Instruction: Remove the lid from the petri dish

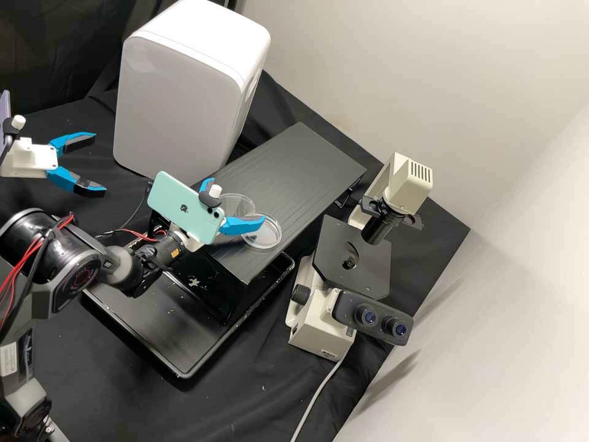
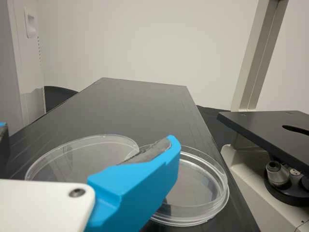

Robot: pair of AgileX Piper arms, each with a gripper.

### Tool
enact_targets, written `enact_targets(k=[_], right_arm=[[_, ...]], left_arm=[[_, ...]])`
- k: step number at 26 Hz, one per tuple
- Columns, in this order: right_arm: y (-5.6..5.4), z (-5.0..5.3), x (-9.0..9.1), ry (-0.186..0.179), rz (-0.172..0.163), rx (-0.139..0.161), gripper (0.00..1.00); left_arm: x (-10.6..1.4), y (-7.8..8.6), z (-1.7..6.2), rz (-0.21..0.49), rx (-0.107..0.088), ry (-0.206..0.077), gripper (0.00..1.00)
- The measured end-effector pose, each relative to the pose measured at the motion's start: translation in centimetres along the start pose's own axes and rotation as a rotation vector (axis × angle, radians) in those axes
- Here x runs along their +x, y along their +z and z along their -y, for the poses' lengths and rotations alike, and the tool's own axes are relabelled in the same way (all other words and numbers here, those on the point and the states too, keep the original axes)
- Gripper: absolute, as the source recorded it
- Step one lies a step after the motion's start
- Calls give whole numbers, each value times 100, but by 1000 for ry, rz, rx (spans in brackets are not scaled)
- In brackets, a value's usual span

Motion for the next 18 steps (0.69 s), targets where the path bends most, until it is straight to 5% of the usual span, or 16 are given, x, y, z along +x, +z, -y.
enact_targets(k=[3, 7, 11, 18], right_arm=[[16, -11, -47, 0, 7, 0, 100], [-19, -71, -212, 42, -19, 3, 100], [-50, -128, -371, 98, -51, 6, 100], [-92, -197, -726, 175, -17, 26, 100]], left_arm=[[-37, 26, -60, -6, 67, 28, 100], [-117, 33, -148, -13, 64, 68, 100], [-140, 24, -150, -36, 51, 72, 100], [-142, 26, -148, -40, 64, 71, 100]])
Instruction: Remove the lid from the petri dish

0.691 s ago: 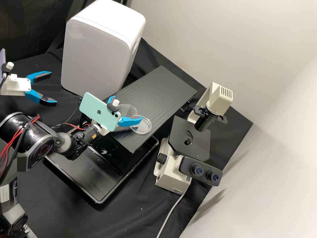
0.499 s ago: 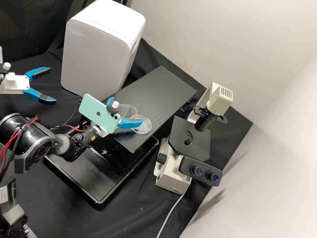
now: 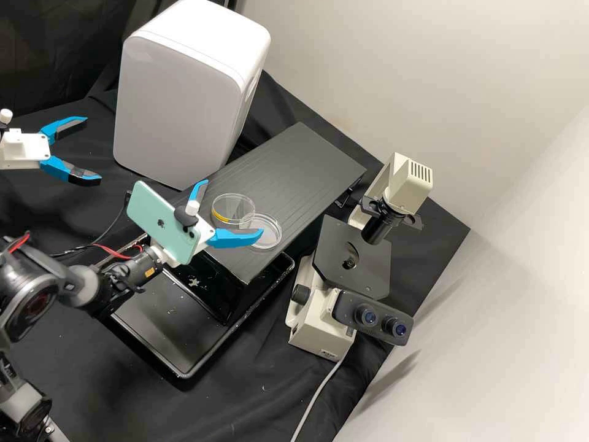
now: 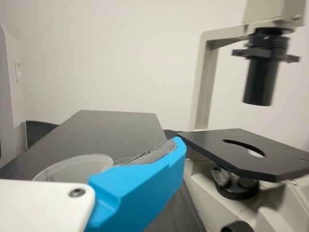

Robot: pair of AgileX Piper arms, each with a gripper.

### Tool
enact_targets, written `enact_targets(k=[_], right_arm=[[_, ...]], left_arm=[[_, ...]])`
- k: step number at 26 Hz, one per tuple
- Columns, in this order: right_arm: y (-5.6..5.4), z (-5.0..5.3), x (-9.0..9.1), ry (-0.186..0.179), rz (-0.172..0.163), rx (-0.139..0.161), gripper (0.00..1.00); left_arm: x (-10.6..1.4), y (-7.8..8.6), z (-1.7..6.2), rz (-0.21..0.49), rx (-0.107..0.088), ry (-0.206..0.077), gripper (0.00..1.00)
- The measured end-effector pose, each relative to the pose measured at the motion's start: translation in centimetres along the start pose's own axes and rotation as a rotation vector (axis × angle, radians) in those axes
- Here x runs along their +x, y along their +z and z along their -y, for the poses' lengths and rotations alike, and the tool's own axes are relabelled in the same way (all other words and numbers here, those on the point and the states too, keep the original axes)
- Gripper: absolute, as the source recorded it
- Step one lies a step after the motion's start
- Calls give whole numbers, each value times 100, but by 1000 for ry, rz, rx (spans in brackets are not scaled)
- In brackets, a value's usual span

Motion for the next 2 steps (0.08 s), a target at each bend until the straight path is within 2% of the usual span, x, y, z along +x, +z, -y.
enact_targets(k=[2], right_arm=[[3, -26, -97, 4, -3, 22, 100]], left_arm=[[0, 0, 0, 0, 2, 0, 100]])
